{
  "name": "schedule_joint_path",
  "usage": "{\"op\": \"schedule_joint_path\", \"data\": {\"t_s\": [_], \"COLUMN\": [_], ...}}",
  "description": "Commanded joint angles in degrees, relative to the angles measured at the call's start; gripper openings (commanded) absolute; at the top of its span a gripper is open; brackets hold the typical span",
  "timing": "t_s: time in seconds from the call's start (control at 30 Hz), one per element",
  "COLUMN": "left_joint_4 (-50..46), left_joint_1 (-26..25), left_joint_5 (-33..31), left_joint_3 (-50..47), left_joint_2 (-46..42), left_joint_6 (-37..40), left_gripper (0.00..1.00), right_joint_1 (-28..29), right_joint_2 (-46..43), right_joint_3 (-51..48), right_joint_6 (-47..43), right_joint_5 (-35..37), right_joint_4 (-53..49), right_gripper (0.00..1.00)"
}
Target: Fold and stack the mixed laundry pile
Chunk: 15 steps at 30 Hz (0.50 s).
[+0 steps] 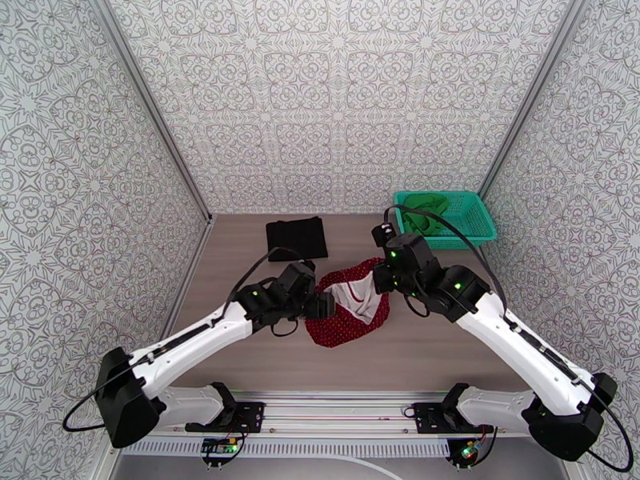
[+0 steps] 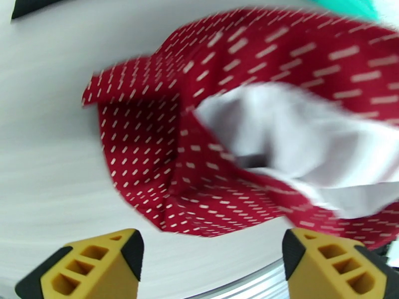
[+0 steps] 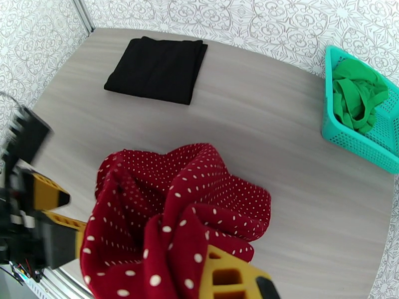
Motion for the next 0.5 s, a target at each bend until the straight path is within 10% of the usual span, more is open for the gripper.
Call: {"op": "schedule_joint_path", "data": {"t_s": [0.0,0.47], "left_joint_4": [-1.65,7.46], "left_joint_1": [1.74,7.33], "left_joint_5": [3.11,10.23], "left_joint_3": [3.38,3.71], "left_joint_2": [-1.32,10.77], "left_joint_6": [-0.35,-3.9], "left_gripper": [0.86,0.88], "right_joint_1": [-0.22,-0.23], "right_joint_2": [-1.07,-1.93], "right_joint_3": [-1.08,-3.71], "right_joint_6": [1.15,2.24], "right_joint_5": [-1.31,-3.72], "right_joint_4": [1.78,4.05], "right_gripper": [0.0,0.0]}}
